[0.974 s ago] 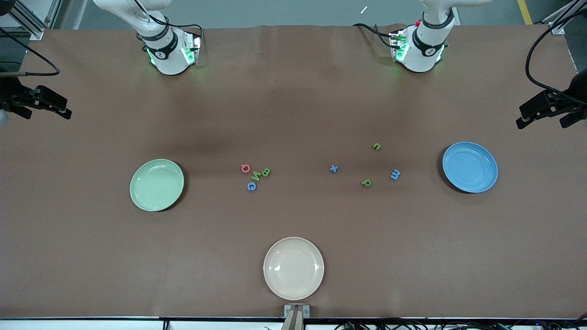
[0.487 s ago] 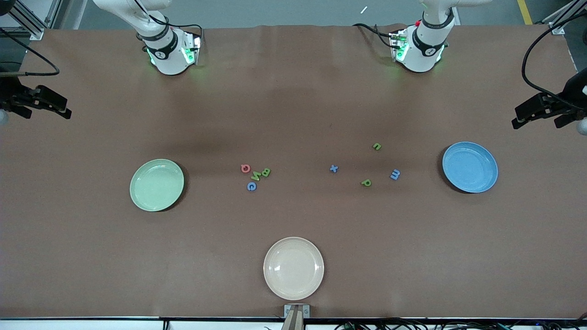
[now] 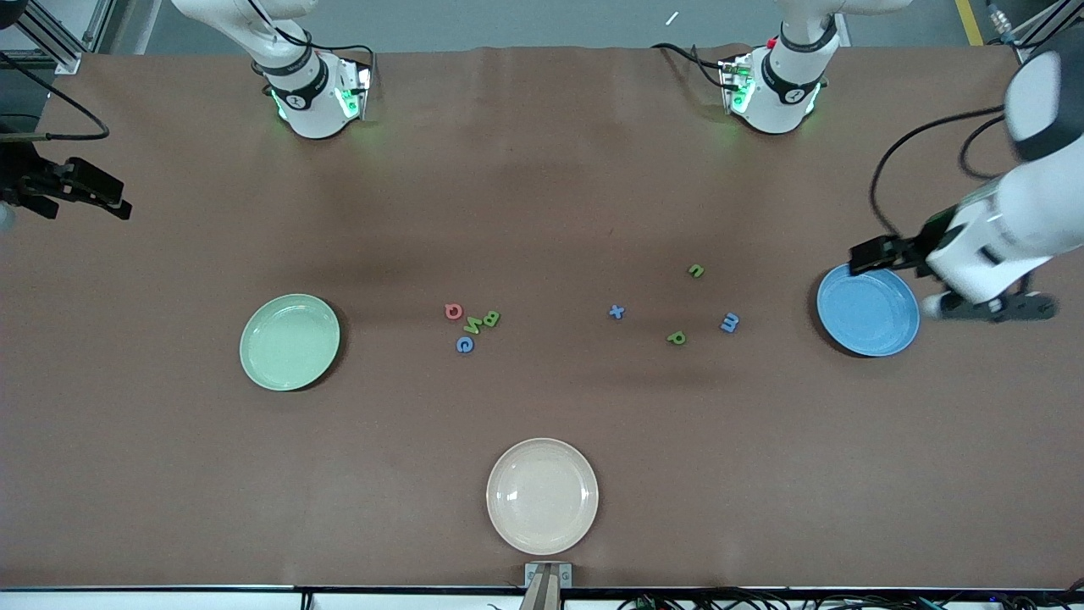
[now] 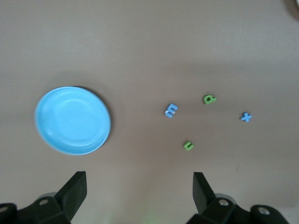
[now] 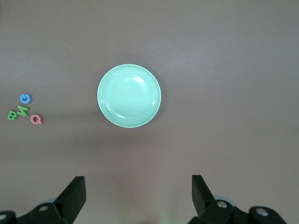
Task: Sort upper and lower case letters into plates
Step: 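Grasp the blue m with the left gripper while the right gripper reaches the green plate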
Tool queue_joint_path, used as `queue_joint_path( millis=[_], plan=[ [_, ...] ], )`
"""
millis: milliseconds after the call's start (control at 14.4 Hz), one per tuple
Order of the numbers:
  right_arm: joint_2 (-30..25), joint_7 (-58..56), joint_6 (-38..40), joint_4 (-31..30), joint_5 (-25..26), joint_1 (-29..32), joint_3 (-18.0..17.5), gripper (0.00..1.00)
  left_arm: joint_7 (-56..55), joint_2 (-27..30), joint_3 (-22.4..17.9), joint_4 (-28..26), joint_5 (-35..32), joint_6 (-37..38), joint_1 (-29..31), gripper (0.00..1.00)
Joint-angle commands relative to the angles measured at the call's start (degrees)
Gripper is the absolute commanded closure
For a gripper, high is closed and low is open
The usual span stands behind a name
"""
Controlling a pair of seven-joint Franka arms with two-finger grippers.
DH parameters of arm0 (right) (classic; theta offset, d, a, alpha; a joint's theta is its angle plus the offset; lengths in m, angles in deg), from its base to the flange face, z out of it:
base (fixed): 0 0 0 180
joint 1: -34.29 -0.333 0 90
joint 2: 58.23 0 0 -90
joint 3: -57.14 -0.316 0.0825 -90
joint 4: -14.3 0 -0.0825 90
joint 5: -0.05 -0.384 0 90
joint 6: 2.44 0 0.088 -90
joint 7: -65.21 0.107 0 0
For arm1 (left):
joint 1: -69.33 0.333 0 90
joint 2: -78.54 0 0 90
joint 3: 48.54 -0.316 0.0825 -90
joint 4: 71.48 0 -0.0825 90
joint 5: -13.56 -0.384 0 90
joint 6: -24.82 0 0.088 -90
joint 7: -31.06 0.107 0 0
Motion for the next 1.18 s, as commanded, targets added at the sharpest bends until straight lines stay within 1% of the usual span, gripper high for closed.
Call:
queue_joint_path(
  millis=[0, 70, 139, 278, 348, 417, 556, 626, 695, 835, 974, 1043, 1113],
  plan=[
    [-0.6, -0.24, 1.79, 1.58, 0.24, 0.85, -0.14, 0.0, -5.13, -5.25, -0.18, 0.22, 0.49, -3.96, -3.51, 0.0],
    [0.1, -0.07, 4.06, 3.07, 0.24, 1.02, -0.14, 0.0, -7.07, -6.67, -0.27, -1.18, 0.05, -7.11, -4.92, 0.0],
    [0.8, 0.54, 5.91, 3.35, 0.07, 1.29, -0.14, 0.0, -7.61, -6.77, -0.27, -4.24, -0.04, -11.14, -5.63, 0.0],
    [3.61, 0.37, 5.67, 4.49, 0.24, 1.64, -0.14, 0.0, -7.01, -5.55, 0.43, -11.44, -0.21, -20.11, -5.9, 0.0],
    [5.71, 0.37, 4.88, 4.93, 0.15, 2.34, -0.14, 0.0, -6.48, -4.76, 1.65, -15.13, -0.47, -23.63, -5.73, 0.0],
    [8.08, -0.24, 3.48, 5.54, 0.07, 2.78, -0.14, 0.0, -6.39, -4.05, 2.27, -18.04, -2.13, -25.66, -5.81, 0.0],
    [9.16, -0.33, 1.81, 6.08, -0.11, 4.53, -0.14, 0.0, -5.95, -4.13, 3.68, -22.09, -5.82, -27.96, -5.64, 0.0],
    [10.29, -0.33, 0.14, 5.99, -0.11, 5.24, -0.14, 0.0, -3.16, -4.05, 4.21, -24.81, -8.1, -30.93, -5.29, 0.0],
    [12.04, -0.33, -0.83, 6.08, -0.02, 5.85, -0.14, 0.0, 0.0, -3.96, 4.65, -27.19, -8.3, -34.44, -4.94, 0.0],
    [15.74, -0.33, -1.19, 6.25, -0.02, 7.17, -0.14, 0.0, 4.67, -3.52, 4.74, -30.45, -8.47, -39.2, -4.93, 0.0],
    [18.03, 0.37, -2.59, 6.17, -0.11, 6.92, -0.14, 0.0, 5.57, -3.52, 4.83, -33.0, -8.48, -44.2, -4.76, 0.0],
    [18.91, 0.46, -5.73, 4.95, -0.28, 6.91, -0.23, 0.0, 5.57, -3.6, 4.83, -34.23, -8.48, -46.58, -4.85, 0.0],
    [19.18, 0.46, -8.63, 2.24, -0.63, 7.18, -0.23, 0.0, 4.7, -3.78, 4.91, -35.11, -8.48, -47.82, -4.93, 0.0]
  ],
)
